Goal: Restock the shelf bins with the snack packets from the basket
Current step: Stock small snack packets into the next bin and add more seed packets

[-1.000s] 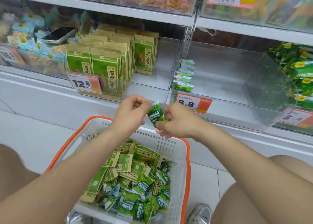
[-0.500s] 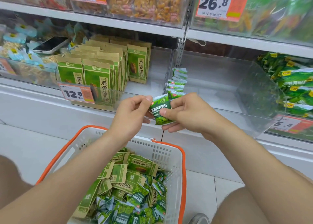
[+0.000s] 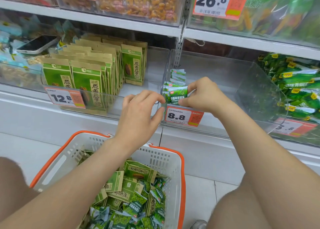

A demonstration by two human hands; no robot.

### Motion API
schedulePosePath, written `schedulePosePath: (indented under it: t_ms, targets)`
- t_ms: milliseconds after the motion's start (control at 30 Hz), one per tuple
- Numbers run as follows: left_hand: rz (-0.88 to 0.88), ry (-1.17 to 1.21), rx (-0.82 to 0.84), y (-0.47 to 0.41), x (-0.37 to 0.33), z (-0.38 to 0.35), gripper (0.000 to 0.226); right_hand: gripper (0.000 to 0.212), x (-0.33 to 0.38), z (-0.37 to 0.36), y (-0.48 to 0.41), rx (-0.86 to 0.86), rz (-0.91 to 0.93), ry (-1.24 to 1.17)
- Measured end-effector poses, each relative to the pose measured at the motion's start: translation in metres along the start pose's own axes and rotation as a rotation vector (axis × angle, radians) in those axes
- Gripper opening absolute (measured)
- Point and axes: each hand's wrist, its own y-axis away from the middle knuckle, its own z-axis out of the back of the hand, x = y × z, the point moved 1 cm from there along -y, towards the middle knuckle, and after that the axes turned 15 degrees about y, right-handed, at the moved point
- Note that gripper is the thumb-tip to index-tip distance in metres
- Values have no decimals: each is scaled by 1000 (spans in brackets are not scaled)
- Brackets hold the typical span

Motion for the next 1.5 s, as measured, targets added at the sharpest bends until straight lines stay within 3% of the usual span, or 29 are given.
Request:
schedulePosePath:
  t_ms: [100, 233, 333, 467, 500, 633, 700, 800, 900, 1067, 1233, 1333, 1500]
  targets:
    - [13, 2, -12, -2, 1, -1, 14, 23, 1, -3, -10, 87, -8, 103]
    - [1, 0, -33, -2, 2, -3, 10, 7, 8, -7, -19, 167, 3, 230]
    - [-7, -9, -43, -4, 4, -3, 7, 7, 10, -9, -23, 204, 12, 266]
    - [-27, -10, -53, -4, 6, -3, 8, 37, -1, -2, -21, 232, -56, 205]
    - [-37, -8, -58, -4, 5, -4, 7, 39, -5, 0, -20, 181, -58, 183]
    - [-185, -47, -146, 1, 1, -2, 2, 10, 1, 5, 1, -236, 134, 74]
    - [-271, -91, -120, 8, 3, -1, 4, 10, 16, 7, 26, -294, 261, 40]
    - [-304, -88, 11, 22, 11, -4, 9, 10, 37, -8, 62, -111, 463, 127]
    - [-340, -203, 233, 46, 28, -16, 10, 9, 43, -35, 84, 50, 544, 362]
    - [72, -298, 913, 103, 56, -32, 8, 36, 31, -63, 101, 498, 579, 689]
    - [236, -412, 1393, 166, 66, -52, 21, 33, 38, -96, 118, 619, 636, 740]
    - [275, -479, 1563, 196, 75, -60, 24, 29, 46, -114, 122, 633, 678, 732]
    - [399, -425, 1623, 210, 83, -62, 49, 28, 52, -130, 123, 684, 733, 747]
